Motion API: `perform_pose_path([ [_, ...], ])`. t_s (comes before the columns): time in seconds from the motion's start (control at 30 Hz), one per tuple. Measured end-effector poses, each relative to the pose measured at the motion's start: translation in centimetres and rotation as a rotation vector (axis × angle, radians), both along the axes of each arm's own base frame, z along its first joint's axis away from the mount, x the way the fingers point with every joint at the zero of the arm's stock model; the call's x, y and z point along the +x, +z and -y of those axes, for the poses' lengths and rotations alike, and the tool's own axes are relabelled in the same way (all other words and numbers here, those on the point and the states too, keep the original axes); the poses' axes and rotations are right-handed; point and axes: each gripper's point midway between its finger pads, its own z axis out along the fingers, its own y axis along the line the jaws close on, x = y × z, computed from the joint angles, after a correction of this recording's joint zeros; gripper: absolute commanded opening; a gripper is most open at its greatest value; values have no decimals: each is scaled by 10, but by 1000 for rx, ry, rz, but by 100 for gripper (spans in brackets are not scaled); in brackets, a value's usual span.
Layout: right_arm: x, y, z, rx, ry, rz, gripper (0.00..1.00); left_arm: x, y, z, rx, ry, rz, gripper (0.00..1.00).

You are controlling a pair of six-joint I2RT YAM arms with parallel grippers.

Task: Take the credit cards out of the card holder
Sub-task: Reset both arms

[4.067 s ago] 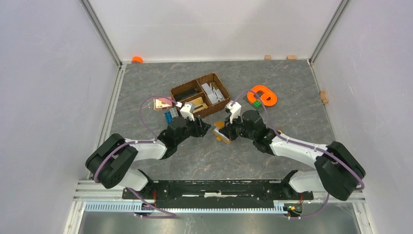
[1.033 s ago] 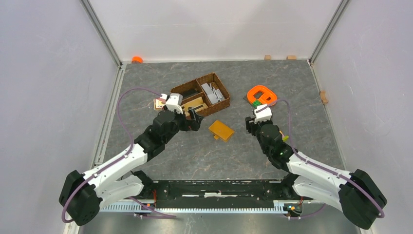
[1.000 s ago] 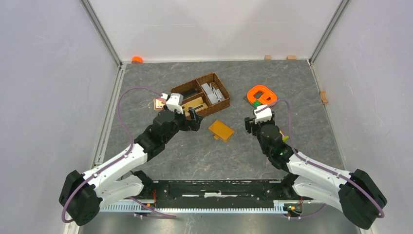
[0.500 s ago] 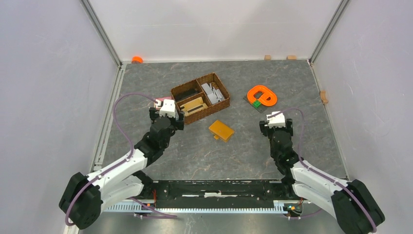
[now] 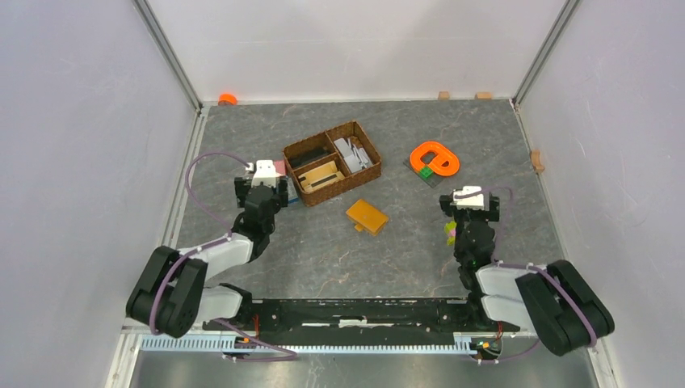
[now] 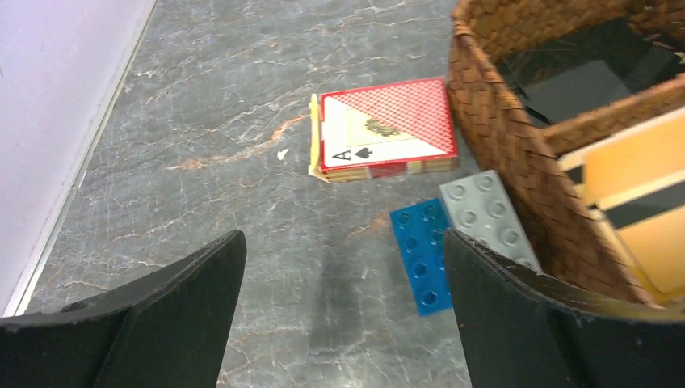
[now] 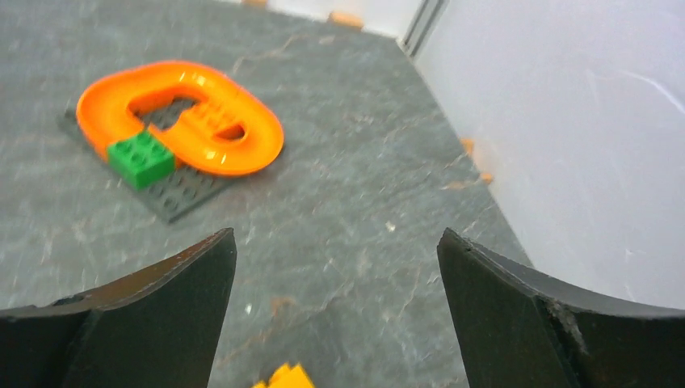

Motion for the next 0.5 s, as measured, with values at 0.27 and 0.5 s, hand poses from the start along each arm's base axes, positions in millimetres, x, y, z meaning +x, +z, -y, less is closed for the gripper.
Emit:
perform_pose_path([
  [0.27, 9, 18, 26, 36, -90, 121, 98, 7, -30, -11, -23, -18, -62, 83],
  [0.5, 10, 2, 35, 54, -117, 80, 98, 4, -15, -11, -55, -32, 25, 83],
])
